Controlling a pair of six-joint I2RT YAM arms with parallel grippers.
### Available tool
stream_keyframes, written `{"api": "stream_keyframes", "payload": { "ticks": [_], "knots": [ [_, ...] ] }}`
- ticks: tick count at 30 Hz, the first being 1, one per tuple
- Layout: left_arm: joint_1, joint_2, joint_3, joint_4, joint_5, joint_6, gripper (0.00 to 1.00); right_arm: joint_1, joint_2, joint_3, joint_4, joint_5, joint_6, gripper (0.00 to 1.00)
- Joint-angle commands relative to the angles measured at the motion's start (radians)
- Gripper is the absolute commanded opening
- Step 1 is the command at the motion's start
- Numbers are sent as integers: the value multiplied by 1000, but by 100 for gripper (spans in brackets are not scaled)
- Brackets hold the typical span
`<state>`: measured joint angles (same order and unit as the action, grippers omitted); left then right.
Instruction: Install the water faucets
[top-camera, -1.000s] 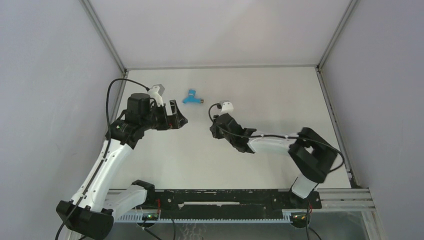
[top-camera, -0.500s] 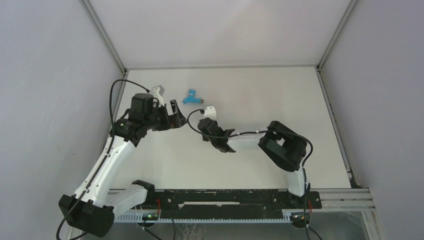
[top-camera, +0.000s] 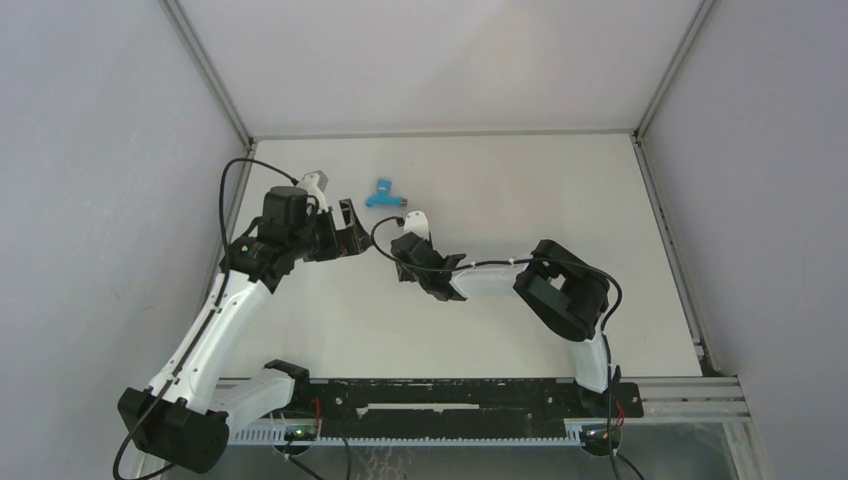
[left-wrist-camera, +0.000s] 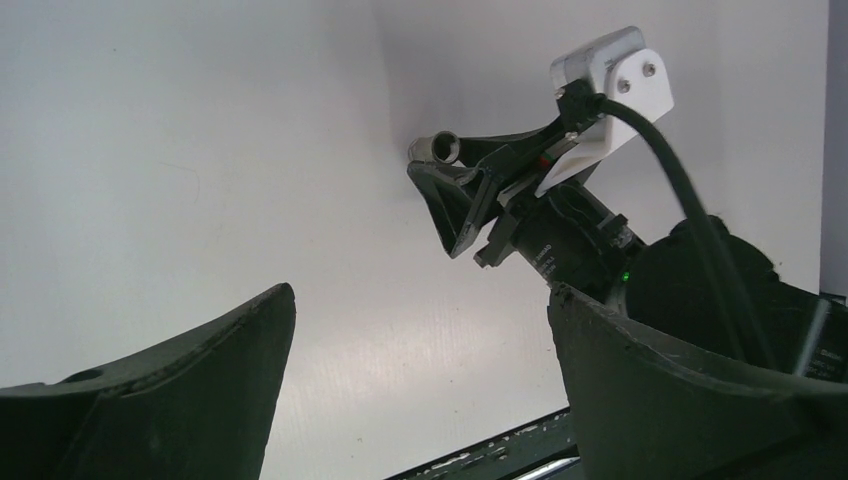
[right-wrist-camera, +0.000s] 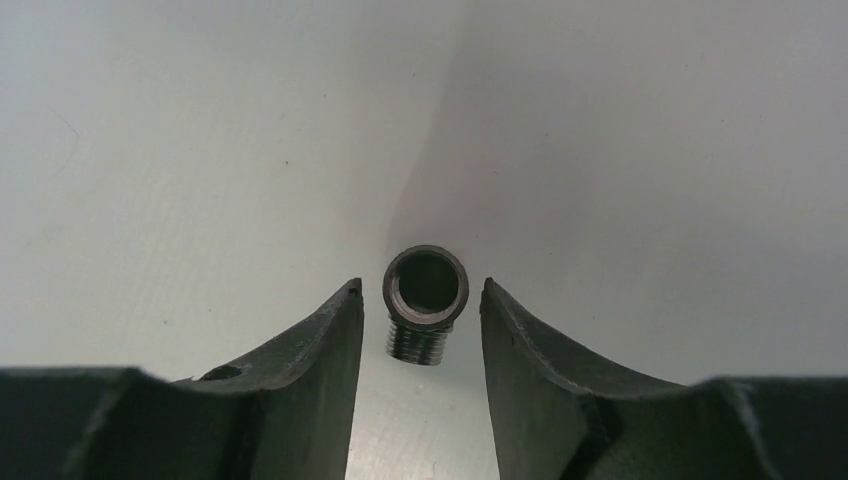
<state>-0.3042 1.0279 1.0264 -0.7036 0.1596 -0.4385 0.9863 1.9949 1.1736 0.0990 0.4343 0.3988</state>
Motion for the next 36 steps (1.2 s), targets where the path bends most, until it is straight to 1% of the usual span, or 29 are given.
{"api": "stream_keyframes", "payload": {
  "ticks": [1, 5, 7, 10, 12, 15, 19, 22, 25, 26, 29, 32, 36],
  "knots": [
    [5, -6, 6, 18, -27, -11, 98, -27, -122, 37, -5, -25, 29, 54],
    [6, 3, 26, 18, -42, -12, 98, -51, -232, 24, -30, -37, 46, 56],
    [6, 17, 38, 18, -53, -17, 98, -57, -305, -1, -38, -29, 40, 59],
    [6, 63, 61, 28, -113, -39, 98, -75, -455, -97, -47, -18, 54, 65],
    [5, 106, 73, 54, -191, -54, 98, -103, -557, -178, -62, -25, 86, 66],
    [4, 220, 115, 74, -231, -31, 95, -164, -718, -315, -93, -49, 154, 66],
    [5, 450, 288, -11, -301, 29, 96, -217, -964, -459, -173, -37, 208, 66],
    [5, 621, 388, 4, -318, 45, 90, -225, -1121, -543, -223, 3, 224, 66],
    [5, 775, 512, 5, -313, 68, 86, -233, -1244, -572, -299, 37, 225, 66],
    [5, 826, 582, -9, -304, 78, 85, -235, -1278, -576, -327, 49, 224, 66],
    [5, 963, 732, -41, -287, 102, 83, -240, -1365, -578, -402, 80, 228, 66],
    [5, 1050, 841, -38, -313, 130, 84, -244, -1431, -578, -453, 93, 232, 66],
    [5, 1156, 999, -67, -325, 165, 85, -250, -1476, -578, -494, 98, 238, 66]
  ]
}}
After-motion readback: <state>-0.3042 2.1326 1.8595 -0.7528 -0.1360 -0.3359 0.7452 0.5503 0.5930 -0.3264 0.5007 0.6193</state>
